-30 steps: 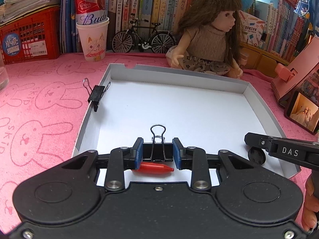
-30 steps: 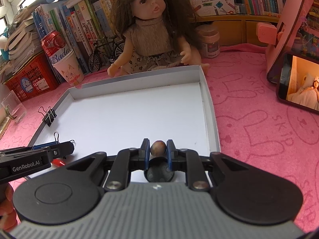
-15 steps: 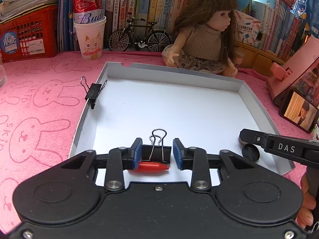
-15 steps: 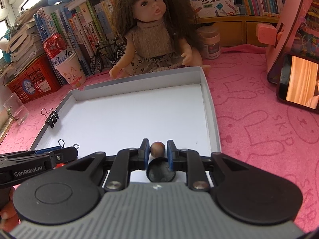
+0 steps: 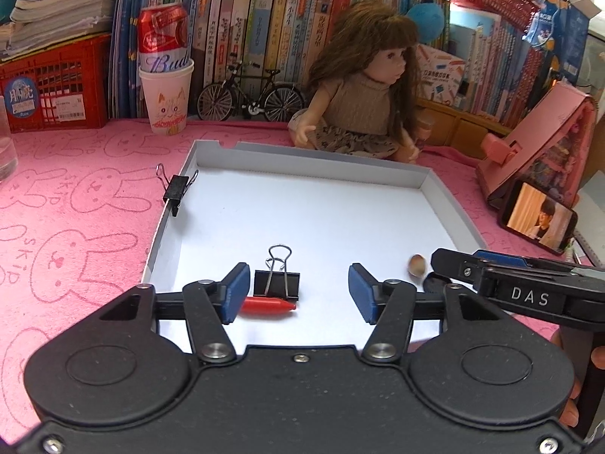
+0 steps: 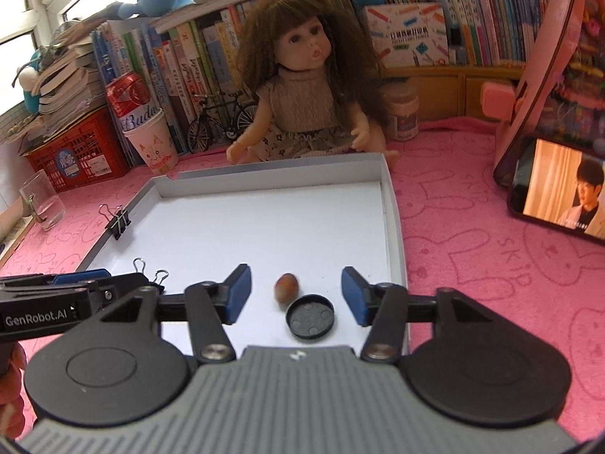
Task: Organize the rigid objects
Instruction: 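Lift both tools away from the tray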
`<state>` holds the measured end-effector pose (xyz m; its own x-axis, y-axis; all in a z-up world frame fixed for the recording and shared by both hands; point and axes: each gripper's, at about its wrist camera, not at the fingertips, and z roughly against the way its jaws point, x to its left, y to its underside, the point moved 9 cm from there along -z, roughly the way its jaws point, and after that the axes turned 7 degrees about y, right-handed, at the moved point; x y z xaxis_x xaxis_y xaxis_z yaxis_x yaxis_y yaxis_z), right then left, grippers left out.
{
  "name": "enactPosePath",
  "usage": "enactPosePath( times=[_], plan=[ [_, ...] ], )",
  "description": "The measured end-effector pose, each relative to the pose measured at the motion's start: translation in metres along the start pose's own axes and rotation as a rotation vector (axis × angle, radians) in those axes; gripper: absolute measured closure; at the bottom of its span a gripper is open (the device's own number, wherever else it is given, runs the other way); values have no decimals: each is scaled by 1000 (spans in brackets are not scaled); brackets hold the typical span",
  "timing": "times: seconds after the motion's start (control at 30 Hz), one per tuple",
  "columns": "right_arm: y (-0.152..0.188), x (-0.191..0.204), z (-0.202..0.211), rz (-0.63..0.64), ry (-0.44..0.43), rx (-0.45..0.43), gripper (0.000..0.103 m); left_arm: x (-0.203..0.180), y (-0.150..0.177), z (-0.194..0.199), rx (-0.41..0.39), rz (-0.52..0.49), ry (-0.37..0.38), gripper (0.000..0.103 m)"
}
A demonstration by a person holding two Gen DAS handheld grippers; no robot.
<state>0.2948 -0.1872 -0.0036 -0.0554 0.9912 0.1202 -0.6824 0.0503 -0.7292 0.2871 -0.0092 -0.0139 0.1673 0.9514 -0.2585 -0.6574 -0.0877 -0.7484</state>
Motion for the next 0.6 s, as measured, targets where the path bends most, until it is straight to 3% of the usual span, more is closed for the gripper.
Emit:
enactPosePath(
  times=[0.1,0.2,0.6],
  plan=[
    [0,2,10,8,-6,-25,21,-5,1,12,-36,-11,7,40],
    [0,4,21,25,-2,-54,17,-10,2,25,-81,-18,11,28],
    [8,10,61,53,-9,-128,10,-27,19,67,-144,-53,51,24]
  ],
)
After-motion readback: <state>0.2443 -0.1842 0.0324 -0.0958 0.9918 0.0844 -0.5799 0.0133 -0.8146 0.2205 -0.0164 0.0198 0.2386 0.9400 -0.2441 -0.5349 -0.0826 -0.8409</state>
